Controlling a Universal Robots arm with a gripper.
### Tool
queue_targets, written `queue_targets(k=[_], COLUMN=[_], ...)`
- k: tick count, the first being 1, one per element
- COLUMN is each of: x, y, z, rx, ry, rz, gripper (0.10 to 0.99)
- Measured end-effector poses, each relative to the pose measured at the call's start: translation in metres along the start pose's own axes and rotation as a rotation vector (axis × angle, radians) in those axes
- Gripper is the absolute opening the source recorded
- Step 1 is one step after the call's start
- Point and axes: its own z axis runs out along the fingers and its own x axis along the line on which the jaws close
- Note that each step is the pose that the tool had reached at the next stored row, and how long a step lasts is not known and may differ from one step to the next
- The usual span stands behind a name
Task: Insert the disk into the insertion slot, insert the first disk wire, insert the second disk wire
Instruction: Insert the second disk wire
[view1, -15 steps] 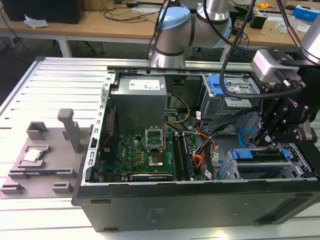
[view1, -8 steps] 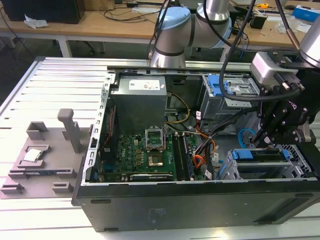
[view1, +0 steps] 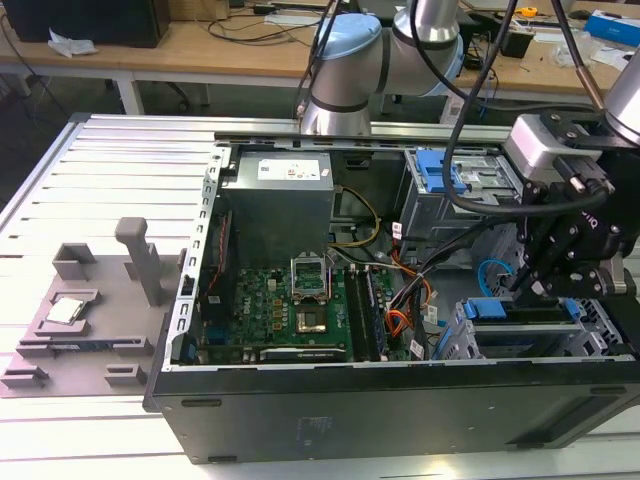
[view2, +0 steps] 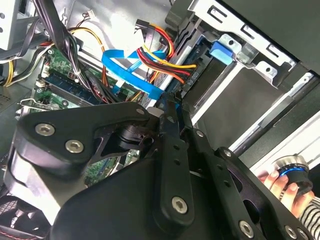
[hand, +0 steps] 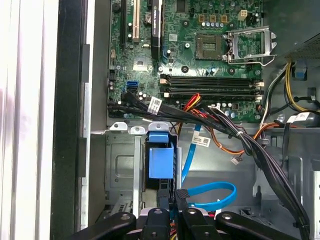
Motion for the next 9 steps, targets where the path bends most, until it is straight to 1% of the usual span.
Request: queue_targets(k=[6,9], x=[0.0005,0.0011], y=[-0.0036,-0.004], z=[0.0031,0.004], rx=[0.0,0.0], ry=[0.0,-0.0002], rz=[0.0,0.0], gripper=[0.165,0.165])
